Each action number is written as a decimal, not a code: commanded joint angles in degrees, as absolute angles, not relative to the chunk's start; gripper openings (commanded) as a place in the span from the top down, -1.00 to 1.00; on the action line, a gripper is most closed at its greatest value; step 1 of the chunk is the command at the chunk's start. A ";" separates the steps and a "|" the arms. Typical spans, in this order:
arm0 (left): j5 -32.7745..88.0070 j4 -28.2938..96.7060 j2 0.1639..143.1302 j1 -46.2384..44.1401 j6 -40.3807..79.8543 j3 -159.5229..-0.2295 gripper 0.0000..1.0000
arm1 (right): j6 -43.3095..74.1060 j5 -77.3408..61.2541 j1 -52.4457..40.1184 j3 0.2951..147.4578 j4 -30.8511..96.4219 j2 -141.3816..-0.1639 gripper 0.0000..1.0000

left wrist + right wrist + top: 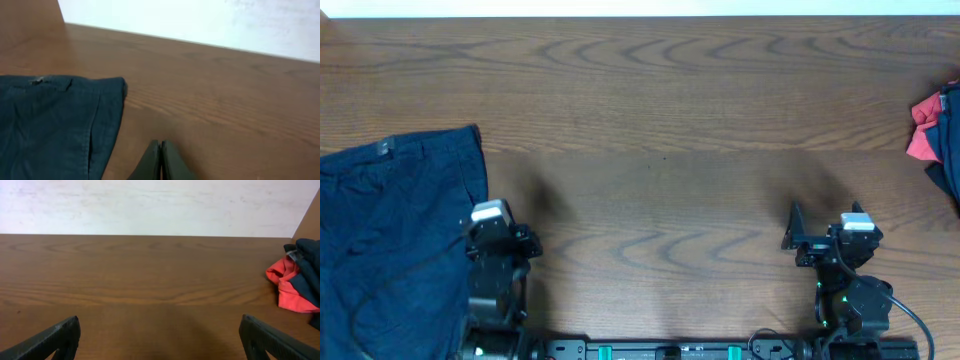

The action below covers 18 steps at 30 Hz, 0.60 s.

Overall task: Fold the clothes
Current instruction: 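Move the left gripper to the navy shorts' waistband and grasp it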

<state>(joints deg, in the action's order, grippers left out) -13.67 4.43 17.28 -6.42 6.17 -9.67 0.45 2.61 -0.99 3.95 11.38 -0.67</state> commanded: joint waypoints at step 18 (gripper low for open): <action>-17.06 36.07 67.53 -0.99 16.12 -53.17 -0.45 | 1.23 3.18 -1.56 3.40 11.33 -0.34 -0.99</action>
<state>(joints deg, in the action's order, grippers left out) -16.69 33.74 65.95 -2.92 13.08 -49.06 0.47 2.61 -1.10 3.84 11.35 -0.69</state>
